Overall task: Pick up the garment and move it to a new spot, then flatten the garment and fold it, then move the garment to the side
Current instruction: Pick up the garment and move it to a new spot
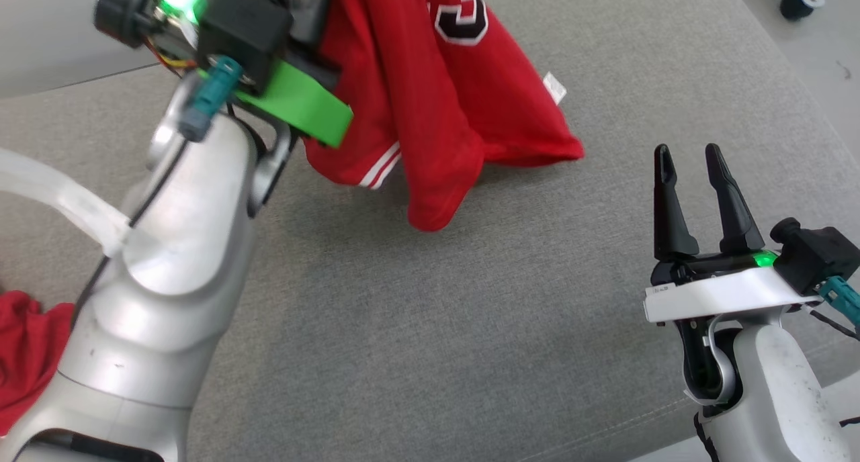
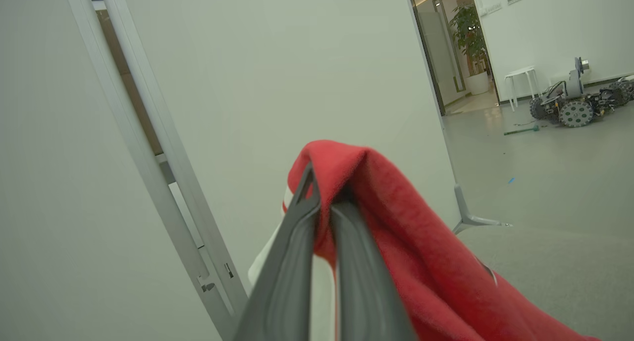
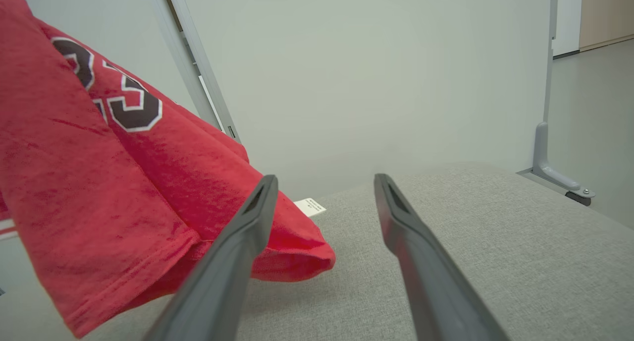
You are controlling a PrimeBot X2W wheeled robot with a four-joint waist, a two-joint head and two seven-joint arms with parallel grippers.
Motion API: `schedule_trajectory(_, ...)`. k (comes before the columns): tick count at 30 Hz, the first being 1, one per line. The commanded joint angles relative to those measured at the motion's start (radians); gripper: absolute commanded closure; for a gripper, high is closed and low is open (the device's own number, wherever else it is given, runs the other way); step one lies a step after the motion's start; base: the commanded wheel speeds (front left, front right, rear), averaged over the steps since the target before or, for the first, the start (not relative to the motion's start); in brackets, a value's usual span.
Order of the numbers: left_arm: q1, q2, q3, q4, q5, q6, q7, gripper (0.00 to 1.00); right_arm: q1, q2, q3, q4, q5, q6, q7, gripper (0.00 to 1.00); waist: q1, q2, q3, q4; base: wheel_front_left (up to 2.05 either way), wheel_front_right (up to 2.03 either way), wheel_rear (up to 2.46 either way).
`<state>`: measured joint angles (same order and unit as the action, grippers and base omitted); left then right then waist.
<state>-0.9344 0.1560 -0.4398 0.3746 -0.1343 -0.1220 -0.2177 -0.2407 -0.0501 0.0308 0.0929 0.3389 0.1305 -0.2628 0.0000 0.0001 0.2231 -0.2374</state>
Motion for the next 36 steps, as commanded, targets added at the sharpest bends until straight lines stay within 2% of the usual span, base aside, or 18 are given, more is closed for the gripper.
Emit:
schedule_trajectory(1,0.047,0.015,-0.037,0.047,0.027,-0.001,-0.012,1.0,-0.013,0.0,-0.002,-0.006,0.005,0.0,-0.003,0.0,0.0,-0.0001,0.054,-0.052,0.0,0.0,0.0)
schedule_trajectory(5,0.116,0.023,-0.139,0.181,0.076,-0.005,-0.03,1.0,-0.016,0.0,0.006,-0.004,-0.001,0.0,-0.003,0.0,0.0,-0.0001,0.059,-0.042,0.0,0.0,0.0)
schedule_trajectory(6,0.133,0.021,-0.154,0.214,0.079,-0.005,-0.031,0.82,-0.016,-0.001,0.009,-0.004,-0.003,0.0,-0.003,0.0,0.0,-0.0001,0.058,-0.037,0.0,0.0,0.0)
schedule_trajectory(7,0.156,0.016,-0.165,0.259,0.076,-0.006,-0.032,0.45,-0.016,-0.001,0.013,-0.004,-0.006,0.0,-0.003,0.0,0.0,-0.0001,0.055,-0.03,0.0,0.0,0.0)
schedule_trajectory(8,0.169,0.009,-0.172,0.288,0.069,-0.006,-0.032,0.0,-0.015,0.0,0.016,-0.003,-0.009,0.0,-0.003,0.0,0.0,-0.0001,0.053,-0.023,0.0,0.0,0.0)
schedule_trajectory(14,0.214,-0.036,-0.138,0.336,0.004,0.012,-0.049,0.0,0.005,-0.001,0.019,0.009,-0.039,0.0,-0.003,0.0,0.0,-0.0001,0.021,0.056,0.0,0.0,0.0)
schedule_trajectory(20,0.286,-0.017,-0.041,0.131,-0.048,0.038,-0.047,0.0,0.019,-0.001,0.013,0.025,-0.079,0.0,-0.003,0.0,0.0,-0.0001,-0.03,0.156,0.0,0.0,0.0)
schedule_trajectory(29,0.492,0.024,0.155,-0.166,-0.112,0.072,-0.047,0.0,0.064,-0.002,0.016,0.053,-0.136,0.0,-0.003,0.0,0.0,-0.0001,-0.102,0.282,0.0,0.0,0.0)
schedule_trajectory(32,0.577,0.005,0.222,-0.255,-0.114,0.087,-0.046,0.0,0.077,-0.002,0.007,0.056,-0.143,0.0,-0.003,0.0,0.0,-0.0001,-0.116,0.306,0.0,0.0,0.0)
schedule_trajectory(36,0.704,-0.036,0.275,-0.329,-0.095,0.074,-0.046,0.0,0.092,-0.001,-0.001,0.055,-0.145,0.0,-0.003,0.0,0.0,-0.0001,-0.123,0.32,0.0,0.0,0.0)
